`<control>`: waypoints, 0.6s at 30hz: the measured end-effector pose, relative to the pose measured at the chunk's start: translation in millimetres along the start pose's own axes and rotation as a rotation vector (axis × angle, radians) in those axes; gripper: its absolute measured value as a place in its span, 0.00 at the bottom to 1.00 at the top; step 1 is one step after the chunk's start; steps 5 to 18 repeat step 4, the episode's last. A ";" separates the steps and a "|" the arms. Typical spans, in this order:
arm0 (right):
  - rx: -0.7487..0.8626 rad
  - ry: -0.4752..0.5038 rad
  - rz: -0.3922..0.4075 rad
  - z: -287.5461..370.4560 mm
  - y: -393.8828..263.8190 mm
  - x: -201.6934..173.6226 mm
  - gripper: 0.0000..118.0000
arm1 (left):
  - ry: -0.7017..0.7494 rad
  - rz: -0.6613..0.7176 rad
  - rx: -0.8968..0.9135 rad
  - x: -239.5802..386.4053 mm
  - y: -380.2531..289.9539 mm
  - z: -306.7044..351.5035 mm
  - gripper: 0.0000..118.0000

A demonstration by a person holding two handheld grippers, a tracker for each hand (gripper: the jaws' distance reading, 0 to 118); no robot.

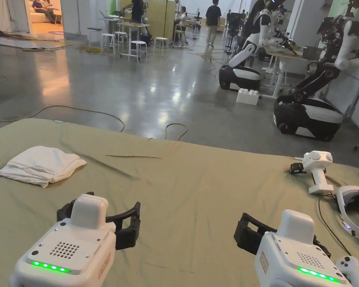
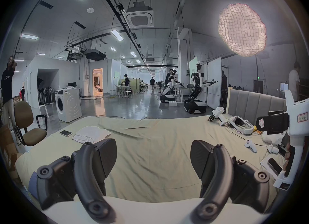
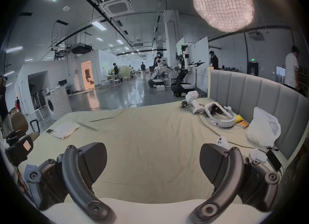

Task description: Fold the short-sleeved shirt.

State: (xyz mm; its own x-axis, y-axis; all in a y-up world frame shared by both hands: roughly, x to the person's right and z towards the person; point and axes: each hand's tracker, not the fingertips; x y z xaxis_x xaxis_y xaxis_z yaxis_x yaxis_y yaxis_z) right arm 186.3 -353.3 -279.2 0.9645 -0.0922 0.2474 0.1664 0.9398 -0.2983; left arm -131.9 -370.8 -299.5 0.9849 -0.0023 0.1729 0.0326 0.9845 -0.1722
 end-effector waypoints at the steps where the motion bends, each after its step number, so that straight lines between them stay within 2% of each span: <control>1: -0.008 -0.003 -0.001 -0.6 -0.1 -0.1 0.95 | -0.001 0.002 -0.001 -0.5 -0.8 -0.2 0.81; 4: -0.028 0.016 -0.056 -2.6 -0.1 3.9 0.95 | 0.001 0.009 -0.006 -2.7 -2.7 -1.2 0.81; 18: -0.028 0.016 -0.056 -2.6 -0.1 3.9 0.95 | 0.001 0.009 -0.006 -2.7 -2.7 -1.2 0.81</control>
